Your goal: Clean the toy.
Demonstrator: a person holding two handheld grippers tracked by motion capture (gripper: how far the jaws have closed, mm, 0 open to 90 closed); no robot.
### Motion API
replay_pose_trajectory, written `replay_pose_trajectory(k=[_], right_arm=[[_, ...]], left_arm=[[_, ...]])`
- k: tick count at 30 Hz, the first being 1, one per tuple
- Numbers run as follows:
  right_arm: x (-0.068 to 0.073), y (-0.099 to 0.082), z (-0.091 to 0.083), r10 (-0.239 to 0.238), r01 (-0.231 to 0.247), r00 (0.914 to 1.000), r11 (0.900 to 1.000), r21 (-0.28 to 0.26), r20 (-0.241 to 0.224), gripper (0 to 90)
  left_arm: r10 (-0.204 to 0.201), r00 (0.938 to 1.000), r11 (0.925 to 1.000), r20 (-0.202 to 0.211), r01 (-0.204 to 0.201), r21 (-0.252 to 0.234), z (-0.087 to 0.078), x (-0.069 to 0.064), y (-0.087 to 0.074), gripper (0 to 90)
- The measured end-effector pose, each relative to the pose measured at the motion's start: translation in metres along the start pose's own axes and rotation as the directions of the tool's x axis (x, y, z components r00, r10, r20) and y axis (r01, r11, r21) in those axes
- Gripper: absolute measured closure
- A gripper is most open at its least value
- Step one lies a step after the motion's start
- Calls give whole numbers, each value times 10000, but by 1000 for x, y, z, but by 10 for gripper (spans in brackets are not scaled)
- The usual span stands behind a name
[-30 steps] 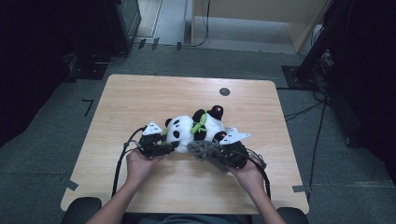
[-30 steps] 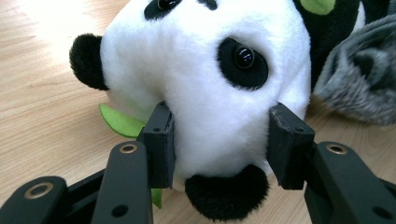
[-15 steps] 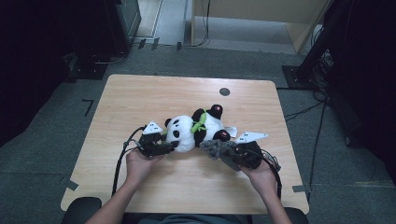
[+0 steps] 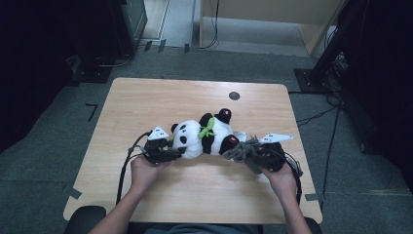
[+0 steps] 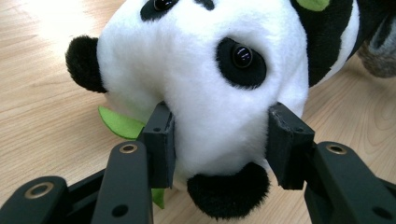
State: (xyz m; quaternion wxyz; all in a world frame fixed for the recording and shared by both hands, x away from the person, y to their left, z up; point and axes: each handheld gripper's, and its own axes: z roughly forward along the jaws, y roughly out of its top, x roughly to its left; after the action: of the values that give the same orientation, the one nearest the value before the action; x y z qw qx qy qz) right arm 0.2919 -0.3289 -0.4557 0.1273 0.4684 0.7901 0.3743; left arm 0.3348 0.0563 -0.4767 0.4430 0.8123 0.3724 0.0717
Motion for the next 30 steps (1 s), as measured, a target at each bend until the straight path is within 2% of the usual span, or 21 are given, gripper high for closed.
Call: replay_pose_trajectory(k=[7,11,13,17,24,30], right_arm=[[-29,6,-6,642,-605,9962,9962,-621,589,807],[-37,12,-7,819,-759,9939,9938,-809,733,806],[-44,17,-9,1071,-992,9915,9896,-1045,733,806],[-50,23,-10,1141,-1034,9902,9865,-1267,806,806],[-68,33,11,1432,-1307,9845,9840,-1212,1010,805],[-87,35,36,1795,-1708,9753,9824,-760,1286,804]], left_arm=[[41,10000,9999,-1,-41,-93,0,0,-2,499],[103,9999,9999,-35,-103,-106,0,0,-2,496],[83,10000,9999,-38,-84,-126,0,0,-2,494],[17,10000,9998,-11,-17,-178,0,0,-2,491],[7,10000,9998,6,-7,-205,0,0,-2,483],[103,9999,9996,57,-102,-266,0,2,-4,468]])
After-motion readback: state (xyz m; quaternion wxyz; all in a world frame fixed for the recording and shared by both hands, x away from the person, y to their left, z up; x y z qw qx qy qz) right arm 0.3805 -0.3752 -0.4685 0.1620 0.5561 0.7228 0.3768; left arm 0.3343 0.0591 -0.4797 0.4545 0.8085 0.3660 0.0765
